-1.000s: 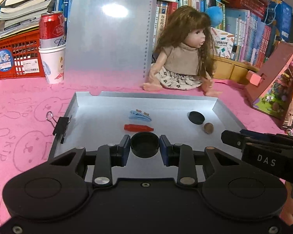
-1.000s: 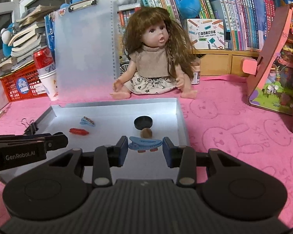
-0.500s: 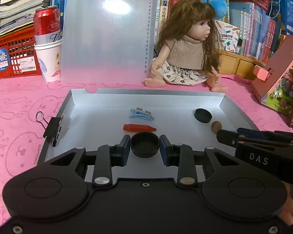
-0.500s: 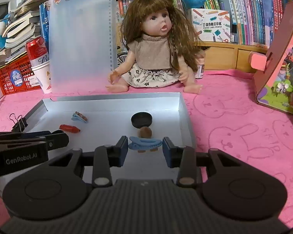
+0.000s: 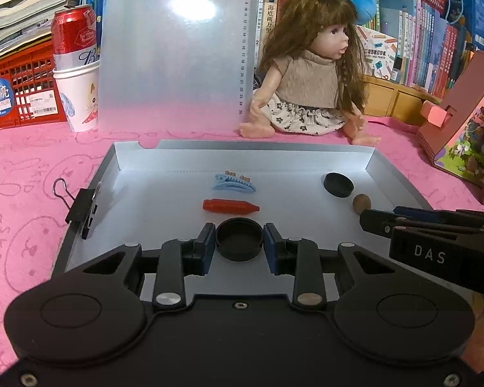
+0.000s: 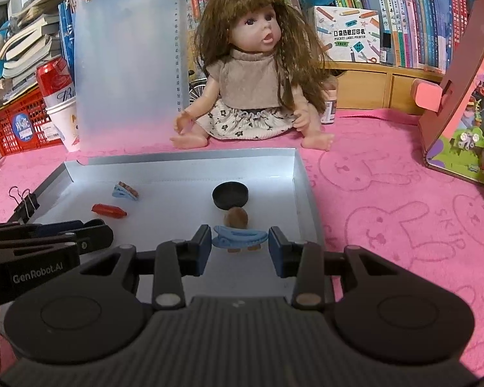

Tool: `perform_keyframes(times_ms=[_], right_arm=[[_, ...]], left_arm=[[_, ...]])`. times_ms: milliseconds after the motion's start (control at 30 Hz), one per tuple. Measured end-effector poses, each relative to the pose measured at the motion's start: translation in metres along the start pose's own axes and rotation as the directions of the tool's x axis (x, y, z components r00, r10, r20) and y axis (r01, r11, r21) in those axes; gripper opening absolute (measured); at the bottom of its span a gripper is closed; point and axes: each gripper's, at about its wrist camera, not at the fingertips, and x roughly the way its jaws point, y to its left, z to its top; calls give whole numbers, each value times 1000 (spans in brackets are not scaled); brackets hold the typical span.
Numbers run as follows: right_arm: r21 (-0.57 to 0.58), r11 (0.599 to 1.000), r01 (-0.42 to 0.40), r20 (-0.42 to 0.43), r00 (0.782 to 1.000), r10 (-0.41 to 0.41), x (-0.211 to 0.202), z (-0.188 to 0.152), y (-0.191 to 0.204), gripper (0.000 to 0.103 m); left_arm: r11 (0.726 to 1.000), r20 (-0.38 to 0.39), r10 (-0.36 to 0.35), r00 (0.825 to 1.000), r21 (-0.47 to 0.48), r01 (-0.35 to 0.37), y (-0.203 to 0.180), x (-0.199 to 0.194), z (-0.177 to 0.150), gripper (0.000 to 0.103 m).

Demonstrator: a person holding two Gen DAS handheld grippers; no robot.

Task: Organize rigid objects
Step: 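Carry the lid with the left tool while the right tool carries the clip, then open the left tool over the box while the right tool opens to release the clip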

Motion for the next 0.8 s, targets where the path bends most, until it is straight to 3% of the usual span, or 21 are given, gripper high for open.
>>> perform_keyframes(times_ms=[467, 567, 600, 800], right_arm=[[-11, 1000, 17, -23, 1000, -17, 3, 1, 1, 45], [-8, 1000, 17, -16, 1000, -17, 2, 1, 1, 50], [-9, 1000, 14, -12, 1000, -14, 1, 1, 1, 60], [-18, 1000, 2, 5, 1000, -2, -6, 0, 3, 73]], left_arm=[[1000, 9, 17, 1000, 12, -17, -3, 0, -2, 33], [1000, 17, 21, 1000, 10, -21, -3, -2, -3, 45], [1000, 19, 20, 1000, 11, -21, -3, -3, -3, 47], [999, 22, 16, 1000, 28, -17, -4, -12, -3, 58]])
